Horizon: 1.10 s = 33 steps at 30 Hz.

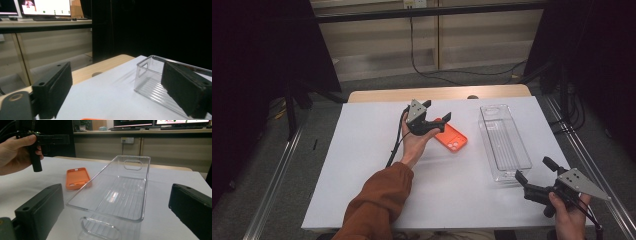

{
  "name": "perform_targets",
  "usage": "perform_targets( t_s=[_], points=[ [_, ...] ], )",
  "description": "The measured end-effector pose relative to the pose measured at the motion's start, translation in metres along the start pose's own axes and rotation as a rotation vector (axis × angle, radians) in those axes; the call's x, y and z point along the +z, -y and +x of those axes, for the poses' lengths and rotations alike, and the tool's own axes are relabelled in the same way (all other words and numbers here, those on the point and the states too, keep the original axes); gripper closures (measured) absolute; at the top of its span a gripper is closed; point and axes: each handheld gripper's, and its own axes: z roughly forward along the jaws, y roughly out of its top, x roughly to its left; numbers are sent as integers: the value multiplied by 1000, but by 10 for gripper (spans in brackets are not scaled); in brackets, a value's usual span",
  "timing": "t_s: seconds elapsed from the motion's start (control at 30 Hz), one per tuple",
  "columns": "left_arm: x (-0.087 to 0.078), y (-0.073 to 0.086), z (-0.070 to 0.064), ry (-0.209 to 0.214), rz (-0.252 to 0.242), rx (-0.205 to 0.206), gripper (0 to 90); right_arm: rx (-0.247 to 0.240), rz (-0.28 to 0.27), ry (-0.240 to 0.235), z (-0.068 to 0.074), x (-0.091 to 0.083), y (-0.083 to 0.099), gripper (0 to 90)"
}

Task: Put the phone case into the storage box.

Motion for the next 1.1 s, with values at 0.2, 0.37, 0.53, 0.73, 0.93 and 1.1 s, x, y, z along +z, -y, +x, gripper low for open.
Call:
perform_targets(
  t_s=[0.2, 0.37, 0.53, 0.73, 0.93, 1.1],
  points=[
    [2, 3, 4, 3, 7, -14, 242, -1, 1, -1, 0, 0, 0, 0],
    [4, 1, 7, 4, 19, -32, 348, -3, 5, -1, 0, 0, 0, 0],
    [5, -2, 3, 43, 28, -10, 523, -4, 2, 1, 0, -1, 0, 0],
    [6, -1, 6, 37, 36, -30, 634, -4, 3, 2, 0, -1, 0, 0],
    [13, 3, 12, 35, 100, -44, 738, -4, 2, 0, 0, -1, 0, 0],
    [19, 5, 13, 74, 143, -75, 883, -5, 7, -2, 0, -1, 1, 0]
  ],
)
